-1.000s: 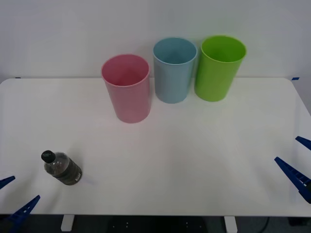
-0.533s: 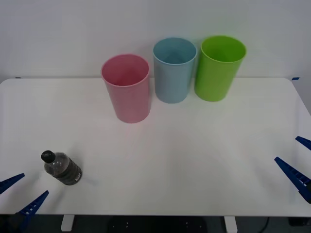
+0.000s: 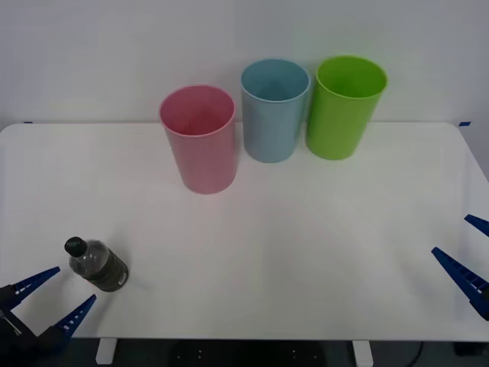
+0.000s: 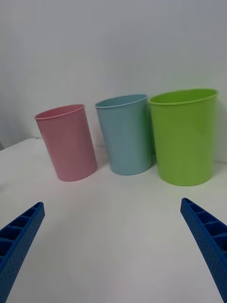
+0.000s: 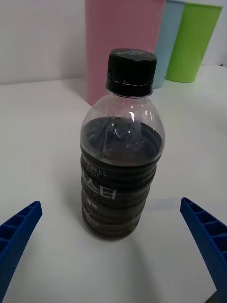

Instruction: Grasp the object on the table and drop it into the matching bin: aluminum can to the light blue bin, PET bottle to the pink bin.

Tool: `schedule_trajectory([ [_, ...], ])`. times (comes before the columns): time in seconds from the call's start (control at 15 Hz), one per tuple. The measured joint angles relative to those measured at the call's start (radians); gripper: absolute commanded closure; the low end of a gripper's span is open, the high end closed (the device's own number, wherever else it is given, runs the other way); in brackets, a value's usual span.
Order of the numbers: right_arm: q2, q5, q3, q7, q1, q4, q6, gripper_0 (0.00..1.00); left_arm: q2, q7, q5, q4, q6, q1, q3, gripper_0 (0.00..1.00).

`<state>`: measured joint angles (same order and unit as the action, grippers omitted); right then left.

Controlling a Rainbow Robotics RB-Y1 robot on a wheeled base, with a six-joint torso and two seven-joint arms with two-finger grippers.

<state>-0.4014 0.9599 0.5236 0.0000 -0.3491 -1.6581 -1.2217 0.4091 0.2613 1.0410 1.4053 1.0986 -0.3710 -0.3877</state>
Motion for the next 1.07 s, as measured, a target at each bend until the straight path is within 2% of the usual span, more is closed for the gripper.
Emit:
schedule_trajectory([
  [0.53,0.000,0.000,0.000,0.000,0.000,0.000,0.000,0.00,-0.098,0.032,0.053,-0.016,-0.024,0.051,-0.010,0.00],
  [1.07,0.000,0.000,0.000,0.000,0.000,0.000,0.000,0.00,-0.107,0.049,0.070,-0.086,-0.048,0.137,0.011,0.00],
])
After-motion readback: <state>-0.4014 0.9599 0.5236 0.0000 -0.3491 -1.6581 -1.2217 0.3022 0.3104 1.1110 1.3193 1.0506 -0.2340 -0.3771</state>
